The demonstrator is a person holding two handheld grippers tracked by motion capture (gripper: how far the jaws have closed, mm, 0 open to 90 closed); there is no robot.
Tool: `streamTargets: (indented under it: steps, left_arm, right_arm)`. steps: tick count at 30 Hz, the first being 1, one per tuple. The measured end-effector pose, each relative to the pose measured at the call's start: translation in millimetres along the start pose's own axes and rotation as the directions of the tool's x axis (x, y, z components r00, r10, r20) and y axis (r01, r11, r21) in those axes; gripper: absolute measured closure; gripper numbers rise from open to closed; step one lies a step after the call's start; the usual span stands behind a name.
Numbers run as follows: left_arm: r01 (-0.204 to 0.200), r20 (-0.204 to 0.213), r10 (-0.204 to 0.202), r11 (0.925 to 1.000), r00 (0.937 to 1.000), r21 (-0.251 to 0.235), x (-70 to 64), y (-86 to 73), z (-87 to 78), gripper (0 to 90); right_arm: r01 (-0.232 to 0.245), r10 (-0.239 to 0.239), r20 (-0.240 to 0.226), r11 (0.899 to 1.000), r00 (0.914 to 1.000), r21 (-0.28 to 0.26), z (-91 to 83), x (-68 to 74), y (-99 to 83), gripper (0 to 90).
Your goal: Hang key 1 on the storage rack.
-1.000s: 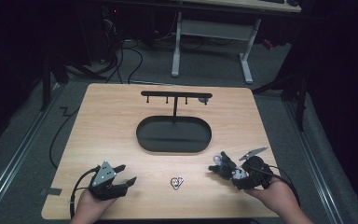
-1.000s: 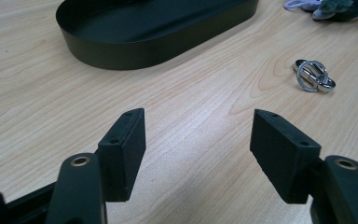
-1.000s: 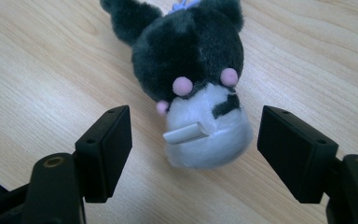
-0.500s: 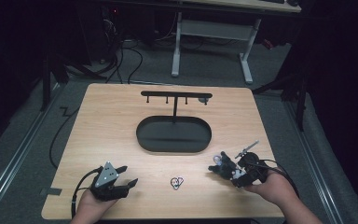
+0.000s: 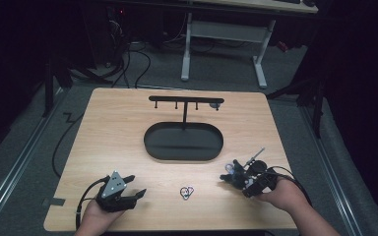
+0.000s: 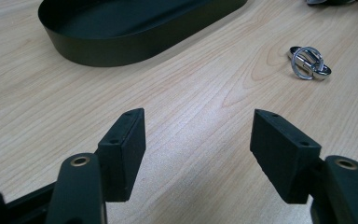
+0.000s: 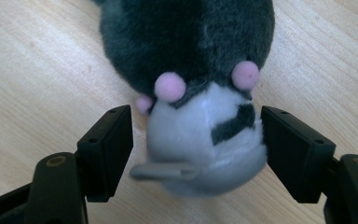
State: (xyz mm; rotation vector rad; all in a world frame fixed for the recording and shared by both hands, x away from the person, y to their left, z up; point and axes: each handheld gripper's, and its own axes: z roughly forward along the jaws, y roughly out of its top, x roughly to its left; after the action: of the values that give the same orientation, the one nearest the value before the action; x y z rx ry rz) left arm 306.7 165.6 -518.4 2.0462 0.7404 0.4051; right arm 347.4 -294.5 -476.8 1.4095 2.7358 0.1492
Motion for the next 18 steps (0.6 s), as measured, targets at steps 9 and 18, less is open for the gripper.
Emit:
streamTargets:
  steps: [9, 18]
  left_arm:
    - [-0.003, -0.002, 0.003, 1.0, 1.0, 0.001, 0.4, -0.2, 0.1, 36.5]
    - [-0.001, -0.007, 0.001, 1.0, 1.0, -0.002, 0.9, 0.5, 0.0, 36.5]
  right_arm:
    - [-0.005, 0.005, -0.037, 1.0, 0.9993, 0.01, 7.1, -2.9, 0.4, 45.7]
    - [-0.003, 0.002, -0.026, 0.999, 0.9997, -0.037, -13.5, -3.7, 0.0, 46.8]
